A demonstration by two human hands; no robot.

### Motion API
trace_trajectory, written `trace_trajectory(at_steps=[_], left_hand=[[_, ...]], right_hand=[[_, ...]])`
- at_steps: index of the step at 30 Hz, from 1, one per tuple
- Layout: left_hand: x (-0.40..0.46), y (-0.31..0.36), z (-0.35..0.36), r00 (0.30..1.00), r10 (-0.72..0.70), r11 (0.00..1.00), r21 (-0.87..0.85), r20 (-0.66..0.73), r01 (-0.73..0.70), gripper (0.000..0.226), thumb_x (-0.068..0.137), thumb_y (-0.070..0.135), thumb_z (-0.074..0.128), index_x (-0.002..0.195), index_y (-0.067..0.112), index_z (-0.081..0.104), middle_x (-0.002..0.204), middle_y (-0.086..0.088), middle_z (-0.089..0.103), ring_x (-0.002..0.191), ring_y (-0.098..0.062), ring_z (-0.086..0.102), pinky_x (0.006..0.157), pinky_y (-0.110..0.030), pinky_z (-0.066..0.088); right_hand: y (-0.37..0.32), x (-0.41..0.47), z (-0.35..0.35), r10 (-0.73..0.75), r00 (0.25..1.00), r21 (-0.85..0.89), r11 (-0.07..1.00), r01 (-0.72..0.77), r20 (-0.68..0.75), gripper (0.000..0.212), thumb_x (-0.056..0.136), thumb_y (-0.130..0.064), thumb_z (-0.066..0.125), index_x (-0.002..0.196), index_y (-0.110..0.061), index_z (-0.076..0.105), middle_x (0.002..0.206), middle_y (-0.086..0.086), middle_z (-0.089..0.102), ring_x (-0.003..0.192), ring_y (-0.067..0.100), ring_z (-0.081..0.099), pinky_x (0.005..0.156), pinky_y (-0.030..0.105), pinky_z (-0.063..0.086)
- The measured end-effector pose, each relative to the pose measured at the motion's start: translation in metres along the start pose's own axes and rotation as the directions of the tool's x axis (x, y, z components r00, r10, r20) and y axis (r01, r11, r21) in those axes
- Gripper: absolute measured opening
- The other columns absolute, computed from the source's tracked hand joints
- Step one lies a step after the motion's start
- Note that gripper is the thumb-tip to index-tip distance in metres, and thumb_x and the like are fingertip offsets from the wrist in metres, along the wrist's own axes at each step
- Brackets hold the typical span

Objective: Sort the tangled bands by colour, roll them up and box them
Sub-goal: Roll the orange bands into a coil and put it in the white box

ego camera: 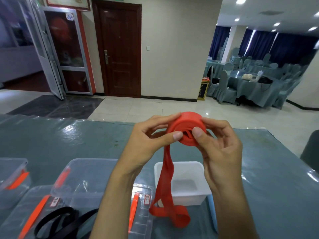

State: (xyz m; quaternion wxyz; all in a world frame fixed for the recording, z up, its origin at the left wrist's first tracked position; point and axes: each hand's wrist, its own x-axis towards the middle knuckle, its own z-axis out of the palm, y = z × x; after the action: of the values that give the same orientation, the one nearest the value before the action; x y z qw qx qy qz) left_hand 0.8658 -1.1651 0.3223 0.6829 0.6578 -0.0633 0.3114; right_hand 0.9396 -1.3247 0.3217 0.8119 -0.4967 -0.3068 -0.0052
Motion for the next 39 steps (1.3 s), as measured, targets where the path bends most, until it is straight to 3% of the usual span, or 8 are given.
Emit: trace_trajectory(at_steps=[3,7,13,19,24,29,34,39], left_hand=[[0.0,0.0,-0.003,0.997,0.052,0.998,-0.026,-0.055,-0.053,0.046,0.078,0.021,0.089,0.122,0.03,0.079,0.115,-0.004,0.08,0.11,-0.019,0.076,0.092,-0.024,0.059],[-0.001,0.003,-0.004,0.993,0.065,0.997,0.038,-0.098,-0.062,0.058,0.073,0.029,0.094,0.128,0.033,0.075,0.11,-0.004,0.08,0.108,-0.023,0.076,0.093,-0.028,0.06],[0.0,0.009,-0.006,0.998,-0.061,0.998,0.033,0.001,0.061,0.06,0.075,0.031,0.091,0.131,0.033,0.071,0.111,-0.005,0.08,0.102,-0.019,0.077,0.089,-0.027,0.06],[0.0,0.007,-0.009,0.989,-0.147,0.987,0.073,0.008,0.146,0.043,0.066,0.035,0.093,0.106,0.029,0.079,0.107,-0.001,0.079,0.104,-0.015,0.075,0.086,-0.023,0.058],[-0.003,0.008,-0.015,0.983,-0.174,0.985,0.025,0.054,0.172,0.038,0.067,0.029,0.094,0.102,0.026,0.079,0.098,-0.008,0.077,0.092,-0.018,0.072,0.084,-0.021,0.057],[-0.004,0.007,-0.009,0.987,-0.153,0.988,0.026,0.048,0.152,0.033,0.076,0.036,0.089,0.106,0.025,0.08,0.096,-0.007,0.074,0.093,-0.015,0.069,0.086,-0.023,0.056],[-0.001,0.007,0.002,0.997,-0.083,0.995,0.058,0.005,0.083,0.044,0.077,0.032,0.09,0.119,0.028,0.078,0.113,-0.008,0.078,0.106,-0.019,0.074,0.091,-0.026,0.058],[0.005,0.008,0.011,0.996,-0.076,0.996,-0.044,-0.051,0.074,0.058,0.073,0.025,0.092,0.127,0.022,0.072,0.113,-0.012,0.078,0.106,-0.023,0.077,0.092,-0.026,0.059]], right_hand=[[0.005,-0.002,0.0,0.08,0.996,0.074,0.994,-0.082,0.028,0.034,0.078,-0.013,0.085,0.102,-0.01,0.061,0.107,0.004,0.077,0.101,0.028,0.076,0.087,0.038,0.064],[0.002,0.002,-0.005,0.144,0.987,-0.036,0.989,-0.142,0.077,0.035,0.071,-0.019,0.09,0.091,-0.02,0.061,0.102,0.01,0.079,0.095,0.027,0.077,0.08,0.034,0.063],[-0.003,0.002,-0.005,0.073,0.993,0.001,0.997,-0.073,0.092,0.073,0.064,-0.045,0.097,0.131,-0.04,0.068,0.11,0.013,0.079,0.101,0.03,0.078,0.081,0.032,0.062],[-0.005,0.001,-0.002,0.08,0.993,0.048,0.995,-0.085,0.084,0.073,0.064,-0.045,0.097,0.131,-0.035,0.069,0.112,0.015,0.078,0.102,0.031,0.077,0.086,0.034,0.062],[0.002,-0.001,-0.003,0.089,0.985,-0.024,0.996,-0.087,0.146,0.065,0.077,-0.034,0.086,0.139,-0.036,0.064,0.116,0.009,0.075,0.112,0.029,0.074,0.091,0.034,0.061],[-0.001,0.002,-0.008,0.157,0.962,-0.028,0.988,-0.155,0.225,0.067,0.075,-0.044,0.09,0.137,-0.033,0.067,0.123,0.003,0.075,0.114,0.027,0.074,0.089,0.028,0.06],[-0.003,0.001,-0.004,0.022,0.997,0.043,0.999,-0.025,0.076,0.051,0.076,-0.041,0.09,0.125,-0.036,0.074,0.11,-0.009,0.075,0.104,0.02,0.076,0.085,0.03,0.062],[-0.002,-0.002,0.004,-0.012,0.998,0.111,0.994,0.019,-0.063,0.034,0.077,-0.03,0.082,0.111,-0.031,0.08,0.117,-0.001,0.077,0.11,0.023,0.074,0.093,0.035,0.062]])
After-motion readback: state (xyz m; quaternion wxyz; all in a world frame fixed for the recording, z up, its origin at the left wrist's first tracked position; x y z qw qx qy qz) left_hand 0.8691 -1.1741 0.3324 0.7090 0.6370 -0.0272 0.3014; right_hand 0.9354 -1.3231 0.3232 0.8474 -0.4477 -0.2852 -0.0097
